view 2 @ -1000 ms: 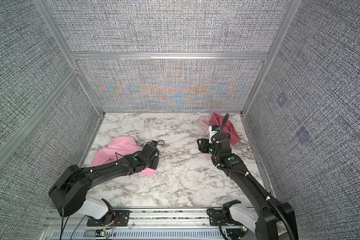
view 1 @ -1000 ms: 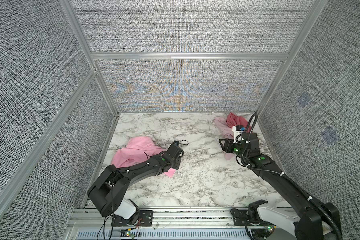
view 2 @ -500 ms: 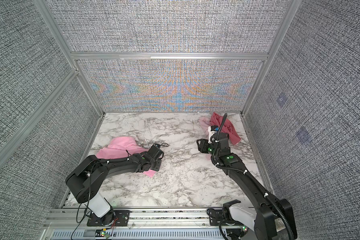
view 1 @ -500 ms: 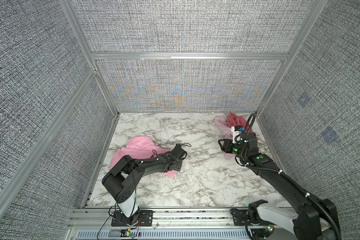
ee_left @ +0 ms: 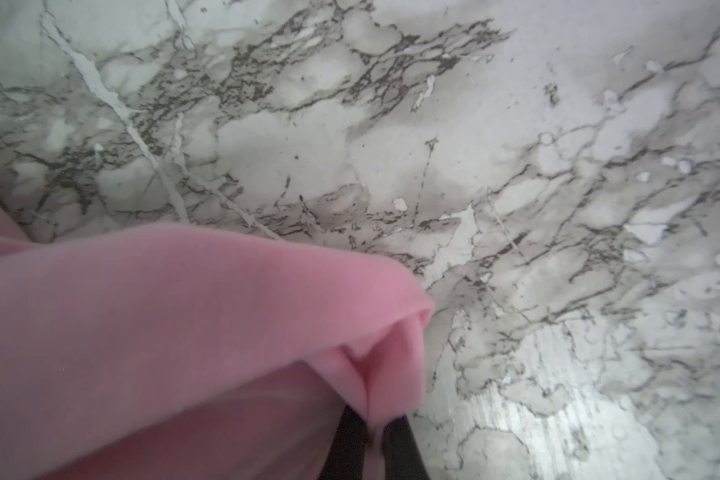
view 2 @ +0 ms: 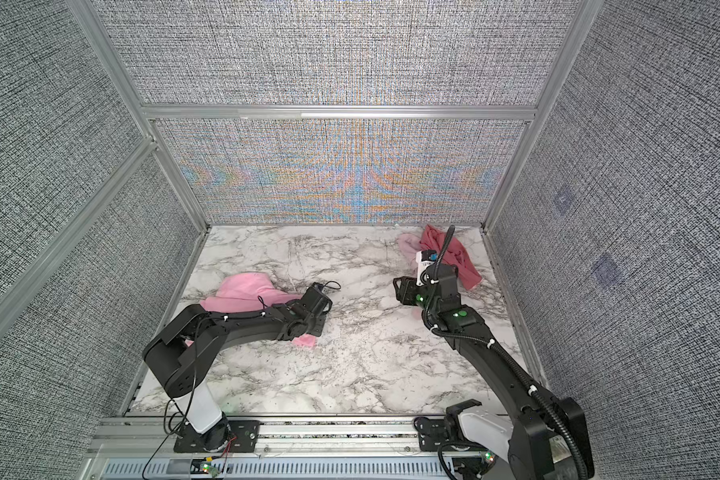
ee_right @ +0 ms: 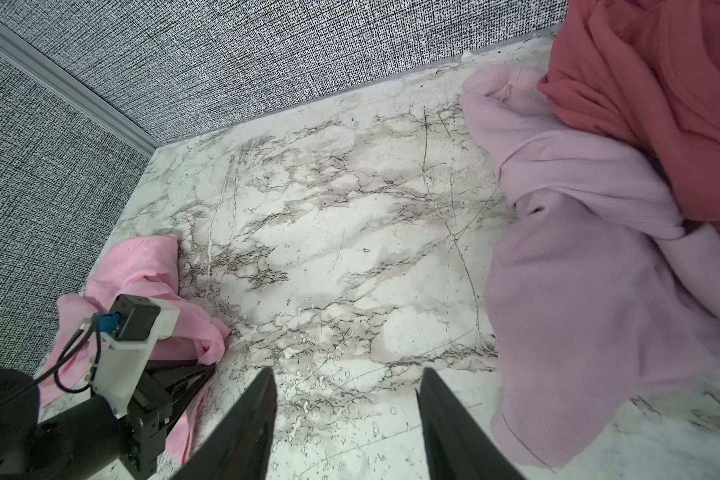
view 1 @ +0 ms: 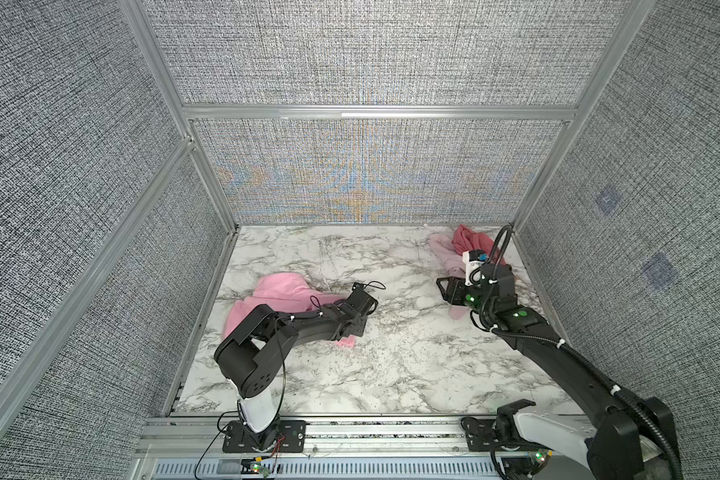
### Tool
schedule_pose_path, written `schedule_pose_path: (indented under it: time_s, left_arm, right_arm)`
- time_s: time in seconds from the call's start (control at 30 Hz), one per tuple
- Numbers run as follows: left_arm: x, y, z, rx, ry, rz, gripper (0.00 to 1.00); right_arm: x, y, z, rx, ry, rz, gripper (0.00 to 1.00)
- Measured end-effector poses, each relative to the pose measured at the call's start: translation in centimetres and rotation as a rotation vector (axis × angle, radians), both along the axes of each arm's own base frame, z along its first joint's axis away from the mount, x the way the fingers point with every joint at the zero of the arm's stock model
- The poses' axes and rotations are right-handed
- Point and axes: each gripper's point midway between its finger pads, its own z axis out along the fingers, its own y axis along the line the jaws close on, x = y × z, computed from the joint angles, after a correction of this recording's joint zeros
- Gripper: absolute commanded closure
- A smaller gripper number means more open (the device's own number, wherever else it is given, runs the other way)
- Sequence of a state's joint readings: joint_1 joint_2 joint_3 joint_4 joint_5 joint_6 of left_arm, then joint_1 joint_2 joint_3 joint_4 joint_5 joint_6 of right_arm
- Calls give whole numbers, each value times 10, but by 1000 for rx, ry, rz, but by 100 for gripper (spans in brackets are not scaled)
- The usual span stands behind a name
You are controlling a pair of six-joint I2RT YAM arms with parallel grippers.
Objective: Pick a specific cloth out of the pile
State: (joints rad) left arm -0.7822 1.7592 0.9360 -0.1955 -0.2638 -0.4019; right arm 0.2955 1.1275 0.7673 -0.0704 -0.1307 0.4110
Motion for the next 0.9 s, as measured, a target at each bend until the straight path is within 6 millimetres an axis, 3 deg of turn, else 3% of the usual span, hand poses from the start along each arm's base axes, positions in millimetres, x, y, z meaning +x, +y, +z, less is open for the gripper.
schedule_pose_path:
  time_s: [0.1,0.37,0.57,0.73,0.83,0.9]
  left_arm:
    - [12,-20,22,-51,-23,-29,100]
    - [56,-76,106,-204,-176,-115,100]
    - [75,-97,159,-279,-276,-141,100]
    - [72,-85,195,-326,-342,-128,100]
    - [70,-59,216,-367,-395,-76,100]
    - [67,-31,222,-386,-424,-17,100]
  right_arm:
    - [1,0,5,2,-10,0,43]
    - [-2,-4,14,-1,-31,-16,43]
    - [-8,-7,17,-3,-32,-20,43]
    - [-9,-8,17,-7,-28,-23,43]
    - [-9,-8,17,-7,-27,-23,43]
    - [-9,-8,16,-7,-26,-23,43]
